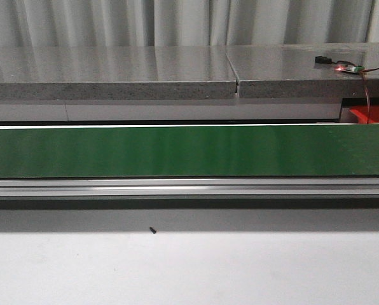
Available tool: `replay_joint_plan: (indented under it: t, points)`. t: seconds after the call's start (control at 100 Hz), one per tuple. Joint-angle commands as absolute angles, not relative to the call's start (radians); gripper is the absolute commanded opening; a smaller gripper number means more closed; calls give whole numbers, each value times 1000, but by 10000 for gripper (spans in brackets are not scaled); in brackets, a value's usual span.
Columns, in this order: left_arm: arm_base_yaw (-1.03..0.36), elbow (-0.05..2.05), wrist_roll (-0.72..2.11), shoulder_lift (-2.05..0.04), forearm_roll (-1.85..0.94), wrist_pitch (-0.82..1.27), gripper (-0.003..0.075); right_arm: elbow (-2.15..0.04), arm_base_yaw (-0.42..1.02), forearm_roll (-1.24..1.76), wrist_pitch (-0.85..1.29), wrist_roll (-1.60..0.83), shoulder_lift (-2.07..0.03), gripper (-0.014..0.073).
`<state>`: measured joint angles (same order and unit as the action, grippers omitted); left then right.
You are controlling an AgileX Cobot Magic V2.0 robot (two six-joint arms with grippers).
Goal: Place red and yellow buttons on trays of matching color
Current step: 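Carry the red button into the red tray and open the right gripper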
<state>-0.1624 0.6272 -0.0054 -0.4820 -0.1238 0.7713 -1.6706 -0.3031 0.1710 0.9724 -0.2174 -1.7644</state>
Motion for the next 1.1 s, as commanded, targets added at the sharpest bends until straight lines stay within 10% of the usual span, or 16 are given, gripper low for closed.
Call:
replay_joint_plan:
  t: [0.0,1.09]
  points:
    - [-170,654,-15,-486,-133,709,-19,-1704,-353,177,903,-181,-1720,234]
    - [-170,654,-15,-486,-133,709,-19,-2059,-442,177,948,-84,-2122,234]
